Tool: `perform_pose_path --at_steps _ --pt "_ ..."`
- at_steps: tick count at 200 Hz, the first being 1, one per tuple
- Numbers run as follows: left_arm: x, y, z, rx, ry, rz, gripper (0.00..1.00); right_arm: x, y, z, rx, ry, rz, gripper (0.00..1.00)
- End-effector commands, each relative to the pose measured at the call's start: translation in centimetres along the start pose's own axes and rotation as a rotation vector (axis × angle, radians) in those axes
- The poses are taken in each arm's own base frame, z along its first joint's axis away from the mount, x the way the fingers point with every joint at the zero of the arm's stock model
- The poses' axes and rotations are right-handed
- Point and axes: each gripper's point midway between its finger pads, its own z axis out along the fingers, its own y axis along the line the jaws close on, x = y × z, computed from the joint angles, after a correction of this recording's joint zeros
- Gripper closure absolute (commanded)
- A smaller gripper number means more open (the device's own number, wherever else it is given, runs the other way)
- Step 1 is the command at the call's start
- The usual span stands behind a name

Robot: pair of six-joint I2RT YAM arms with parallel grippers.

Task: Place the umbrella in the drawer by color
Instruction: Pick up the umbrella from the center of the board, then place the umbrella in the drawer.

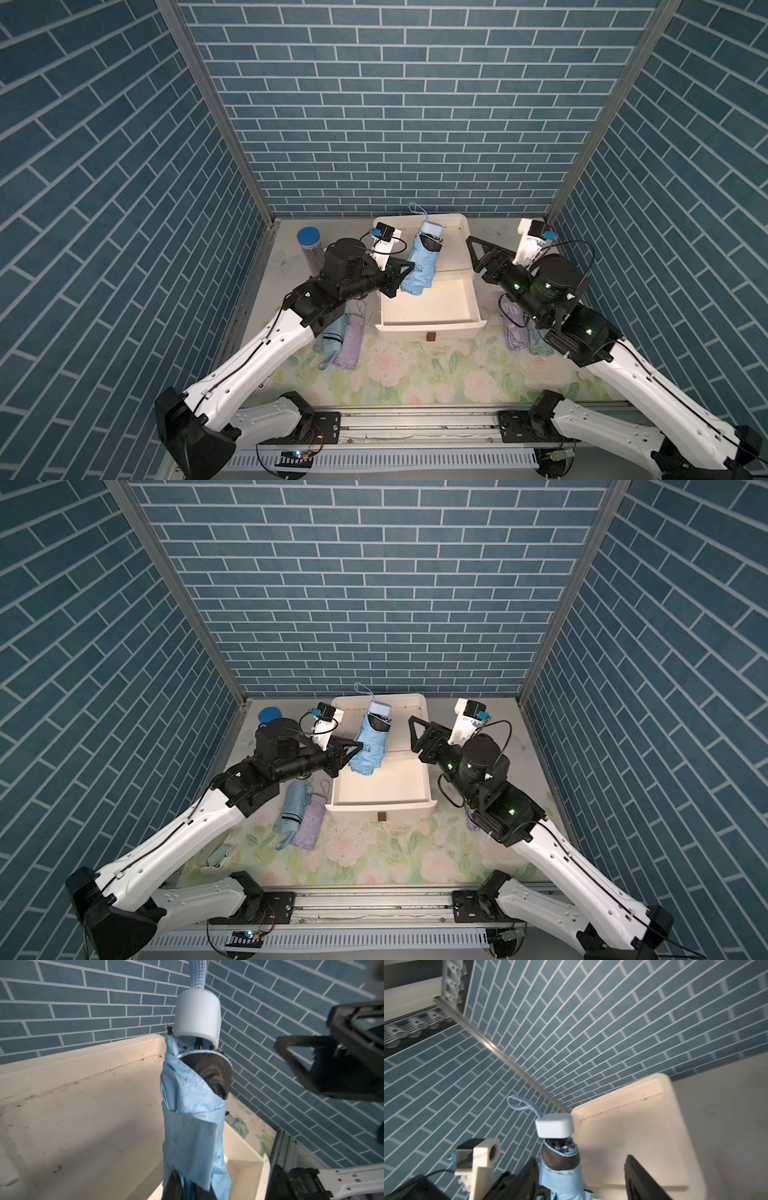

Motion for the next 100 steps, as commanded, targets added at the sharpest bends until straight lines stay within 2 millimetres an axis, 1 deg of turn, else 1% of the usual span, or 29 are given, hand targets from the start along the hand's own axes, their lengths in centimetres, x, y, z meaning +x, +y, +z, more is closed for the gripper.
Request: perform_pose_path --at_steps 1,11,25,30,38,54,63,74,100 --pt "-0.2 -0.8 -0.8 -0.054 0.036 0.195 0.95 -0.1 -5.8 -2.8 0.279 0.011 -0.128 0.33" --pt "0.6 -1.8 -0.5 -0.052 0.072 0.26 0.94 -0.3 -6.1 -3.4 0.288 0.007 -0.133 0.34" --pt "1.5 -2.2 -0.3 -0.103 0.113 0.352 0.95 -0.1 -6.4 -4.0 0.29 0.009 -0.136 0.34" --pt "1.5 -2.3 -0.3 -0.119 0.119 0.377 0.96 -0.1 -6.6 -4.1 0.291 0.01 -0.136 0.34" --pt "1.4 -1.9 -0.3 -0.161 0.124 0.408 0.97 0.1 -6.7 -4.2 0.291 0.015 -0.135 0.34" --pt "0.9 -1.4 -0.3 -0.203 0.12 0.443 0.97 0.7 -7.1 -4.1 0.29 0.027 -0.132 0.34" --pt "0.7 -1.5 -0.3 -0.206 0.122 0.465 0.96 1.0 -7.1 -4.0 0.286 0.034 -0.13 0.35" --pt "0.9 -2.2 -0.2 -0.187 0.134 0.494 0.92 1.4 -7.2 -3.8 0.286 0.043 -0.131 0.35" --pt "2.2 -3.6 0.3 -0.138 0.178 0.546 0.86 1.8 -7.6 -3.5 0.298 0.054 -0.14 0.35"
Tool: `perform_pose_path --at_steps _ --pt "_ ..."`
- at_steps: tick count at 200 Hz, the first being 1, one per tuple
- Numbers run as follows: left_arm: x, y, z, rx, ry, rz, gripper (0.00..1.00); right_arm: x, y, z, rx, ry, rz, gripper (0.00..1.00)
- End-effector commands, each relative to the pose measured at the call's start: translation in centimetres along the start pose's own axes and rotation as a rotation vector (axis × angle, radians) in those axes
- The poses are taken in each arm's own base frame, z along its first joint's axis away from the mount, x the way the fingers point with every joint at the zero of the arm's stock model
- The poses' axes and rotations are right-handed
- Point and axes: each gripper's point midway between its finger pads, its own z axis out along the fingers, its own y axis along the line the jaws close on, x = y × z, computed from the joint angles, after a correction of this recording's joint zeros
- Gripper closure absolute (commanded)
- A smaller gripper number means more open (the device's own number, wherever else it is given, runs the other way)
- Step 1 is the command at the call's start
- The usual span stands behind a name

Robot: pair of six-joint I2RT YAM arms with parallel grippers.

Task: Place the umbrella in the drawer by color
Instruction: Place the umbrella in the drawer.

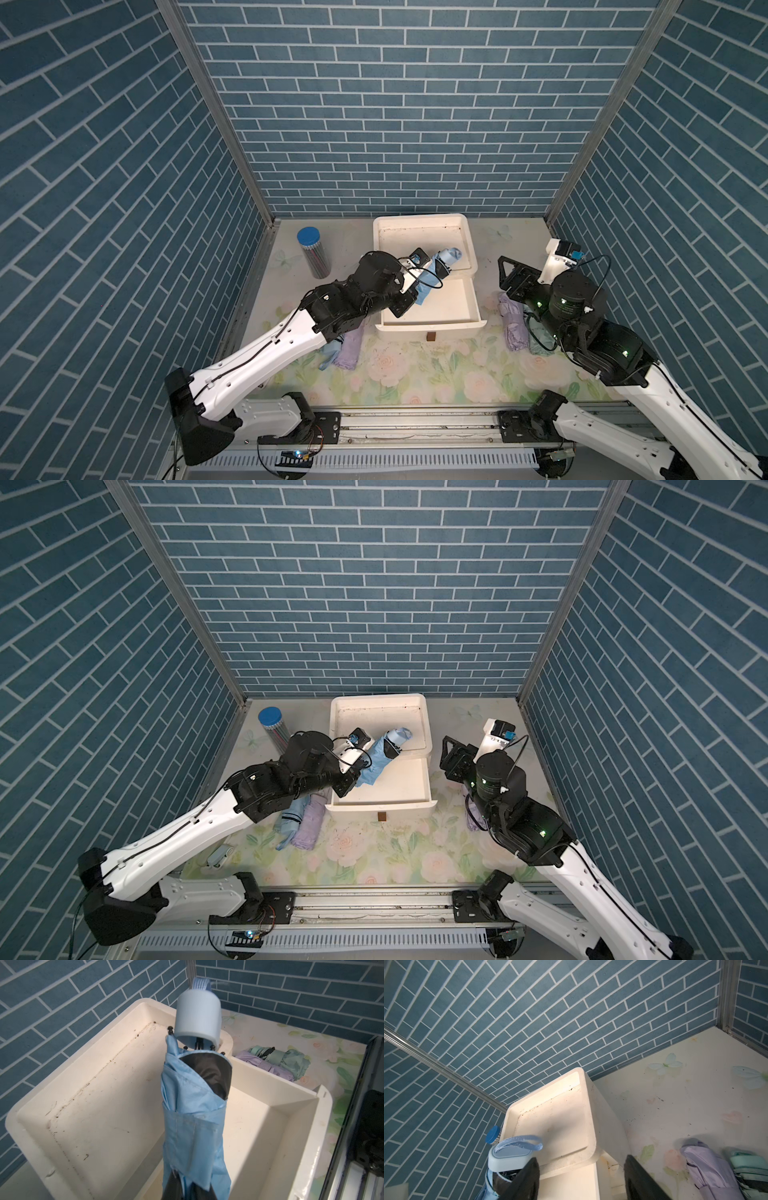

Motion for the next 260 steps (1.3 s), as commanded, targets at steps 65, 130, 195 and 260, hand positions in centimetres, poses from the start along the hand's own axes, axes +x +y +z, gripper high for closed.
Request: perform_pose_path --at_steps 65,130,195,260 --pt "0.3 -3.0 -0.3 -0.029 0.049 0.194 0.62 1.3 -1.5 0.7 0.059 0.018 -0.052 0.35" --pt "-3.2 2.9 -4.1 -0.332 -0.155 -0.035 0.35 2.1 0.2 1.4 -0.006 0.073 -0.096 0.35" --pt "8.6 17.2 -11.8 -0.861 -0.071 -0.684 0.25 4.2 3.8 3.5 -0.12 0.192 -0.187 0.36" --pt "24.4 13.4 -3.8 -0.703 0.231 -1.059 0.21 5.0 5.0 4.5 -0.158 0.215 -0.215 0.38"
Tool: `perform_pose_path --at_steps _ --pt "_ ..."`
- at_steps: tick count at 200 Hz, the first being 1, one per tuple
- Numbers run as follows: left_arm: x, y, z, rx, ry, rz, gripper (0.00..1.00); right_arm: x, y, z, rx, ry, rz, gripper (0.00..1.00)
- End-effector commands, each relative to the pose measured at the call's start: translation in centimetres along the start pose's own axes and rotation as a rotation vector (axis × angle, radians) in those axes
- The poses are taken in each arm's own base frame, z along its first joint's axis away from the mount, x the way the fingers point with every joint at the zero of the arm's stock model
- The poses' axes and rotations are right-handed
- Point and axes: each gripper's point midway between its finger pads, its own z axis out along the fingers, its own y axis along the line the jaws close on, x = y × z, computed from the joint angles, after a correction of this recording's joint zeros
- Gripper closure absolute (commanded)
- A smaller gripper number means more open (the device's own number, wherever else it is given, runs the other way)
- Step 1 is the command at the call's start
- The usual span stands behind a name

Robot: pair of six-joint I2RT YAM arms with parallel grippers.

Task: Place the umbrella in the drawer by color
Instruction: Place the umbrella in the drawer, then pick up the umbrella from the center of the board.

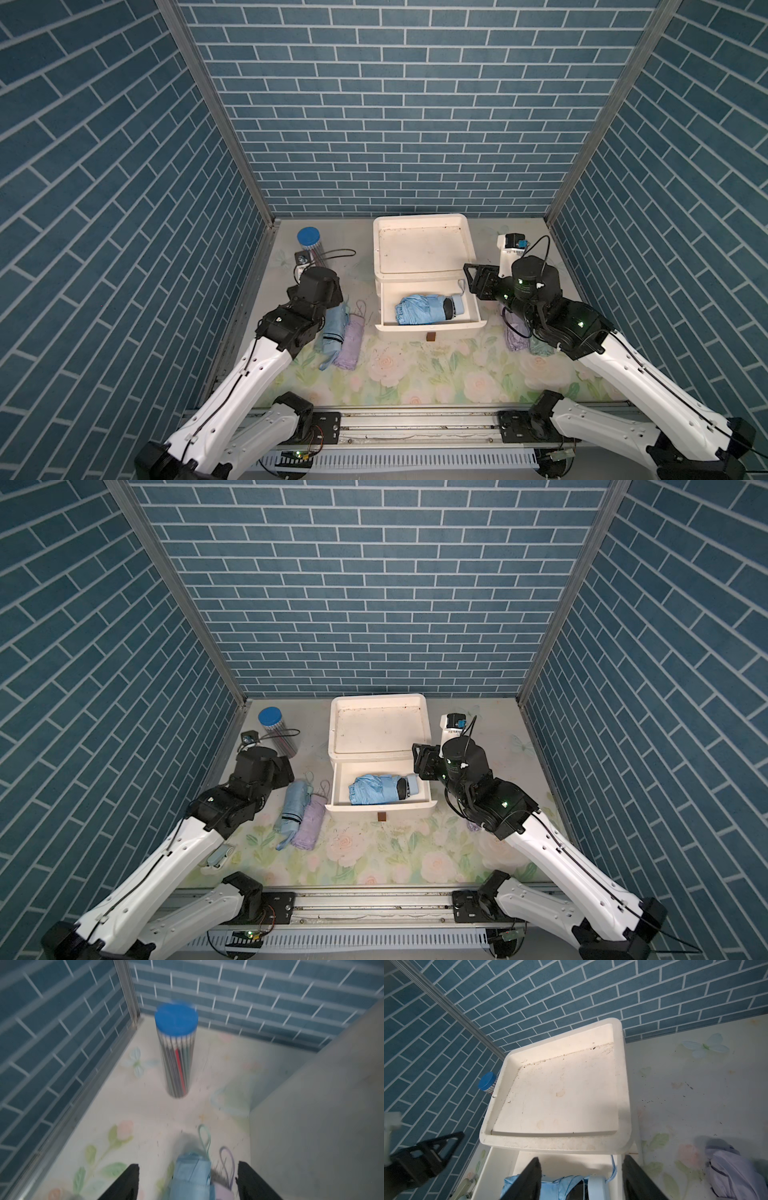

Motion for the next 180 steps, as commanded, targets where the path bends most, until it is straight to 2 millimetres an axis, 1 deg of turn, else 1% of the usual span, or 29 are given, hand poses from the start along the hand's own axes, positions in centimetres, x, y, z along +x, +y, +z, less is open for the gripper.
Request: perform_pose_path --at_steps 1,30,50,64,101,130,156,172,180 --pt "4.0 -0.7 1.8 0.053 0.14 -0.117 0.21 -0.8 1.3 0.0 -0.048 -0.016 -0.035 0.38" --pt "5.7 -0.6 3.4 0.012 0.195 -0.099 0.21 -0.2 1.0 0.2 -0.041 0.001 -0.039 0.38" --pt "6.9 -0.5 4.3 -0.005 0.227 -0.097 0.25 0.2 0.7 0.1 -0.041 -0.001 -0.03 0.38" --pt "7.4 -0.6 4.7 -0.004 0.238 -0.102 0.28 0.5 0.6 0.1 -0.048 -0.003 -0.022 0.38" --pt "8.9 -0.8 5.4 -0.001 0.283 -0.117 0.32 0.7 0.8 0.3 -0.058 0.008 -0.024 0.38" --pt "10.0 -0.2 5.4 -0.017 0.303 -0.119 0.35 0.6 0.9 0.3 -0.061 0.007 -0.029 0.38" --pt "10.7 0.1 5.6 -0.025 0.314 -0.115 0.41 0.7 1.1 0.6 -0.067 0.013 -0.031 0.38" --pt "10.7 0.3 5.7 -0.037 0.315 -0.112 0.51 0.7 1.3 0.8 -0.072 0.014 -0.03 0.38" --pt "10.6 0.3 5.8 -0.041 0.312 -0.111 0.53 0.7 1.4 0.9 -0.075 0.015 -0.029 0.38"
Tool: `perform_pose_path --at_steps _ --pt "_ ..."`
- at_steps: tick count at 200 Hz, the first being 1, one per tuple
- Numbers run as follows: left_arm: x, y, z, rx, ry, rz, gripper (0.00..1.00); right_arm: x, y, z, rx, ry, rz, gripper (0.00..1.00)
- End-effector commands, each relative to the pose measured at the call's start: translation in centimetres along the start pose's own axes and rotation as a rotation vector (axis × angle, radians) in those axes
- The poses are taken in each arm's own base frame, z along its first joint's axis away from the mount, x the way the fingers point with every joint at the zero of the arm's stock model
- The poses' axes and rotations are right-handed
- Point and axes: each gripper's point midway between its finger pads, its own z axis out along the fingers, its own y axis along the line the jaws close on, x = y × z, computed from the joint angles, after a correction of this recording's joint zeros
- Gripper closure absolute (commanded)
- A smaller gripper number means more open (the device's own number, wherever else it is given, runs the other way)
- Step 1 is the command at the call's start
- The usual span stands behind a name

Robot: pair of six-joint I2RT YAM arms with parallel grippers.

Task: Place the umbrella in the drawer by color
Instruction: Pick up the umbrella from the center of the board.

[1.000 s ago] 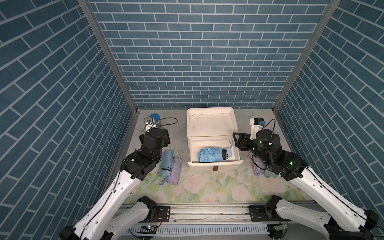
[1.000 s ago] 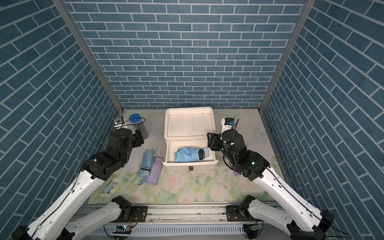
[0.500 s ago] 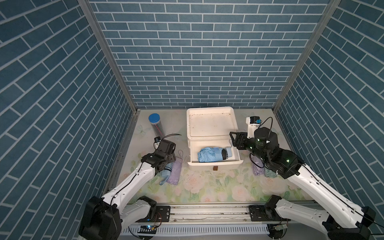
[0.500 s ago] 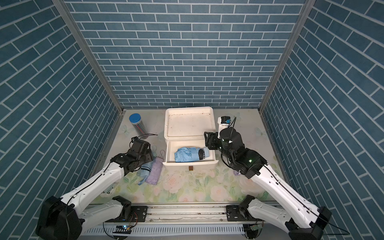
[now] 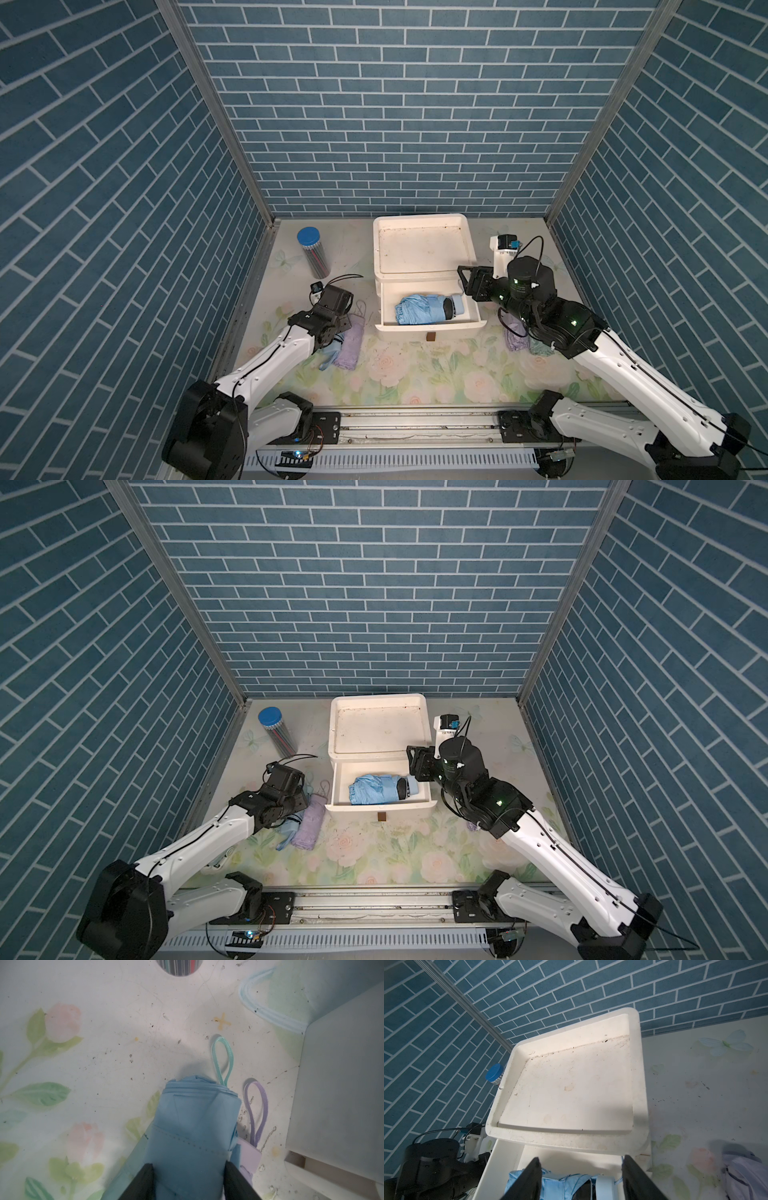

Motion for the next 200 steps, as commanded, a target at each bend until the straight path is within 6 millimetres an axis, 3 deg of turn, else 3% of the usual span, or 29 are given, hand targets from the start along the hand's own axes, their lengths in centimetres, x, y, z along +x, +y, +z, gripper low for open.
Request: perform_pose_path --at_steps 1,39,84,108,141,172,184,200 --pt "0.5 0.7 0.4 -0.029 0.019 -0.004 0.53 -0.4 0.7 0.2 -0.028 -0.011 -0.015 0.38" --pt "-0.1 0.7 0.1 -0.037 0.002 0.002 0.69 -0.6 0.8 0.0 -0.03 -0.018 -0.013 0.38" --pt "-1.2 0.8 -0.9 -0.043 -0.036 0.005 1.0 -0.3 1.0 -0.1 -0.049 -0.013 -0.005 0.38" --pt "-3.5 0.3 -2.9 -0.034 -0.104 0.007 1.0 -0.6 1.6 -0.2 -0.08 -0.008 -0.007 0.38" --pt "-9.5 -1.7 -8.5 0.021 -0.281 0.032 1.0 -2.0 5.5 -1.0 -0.257 -0.008 0.003 0.34" --pt "-14.9 -5.2 -16.1 0.182 -0.478 0.089 1.0 -3.1 7.3 -0.8 -0.299 0.026 0.01 0.32" --pt "-15.9 -7.2 -19.1 0.29 -0.544 0.139 1.0 -3.8 7.8 -0.9 -0.312 0.014 0.011 0.3" --pt "-15.9 -10.6 -23.0 0.481 -0.604 0.231 1.0 -4.1 8.9 -1.3 -0.364 0.018 0.007 0.25"
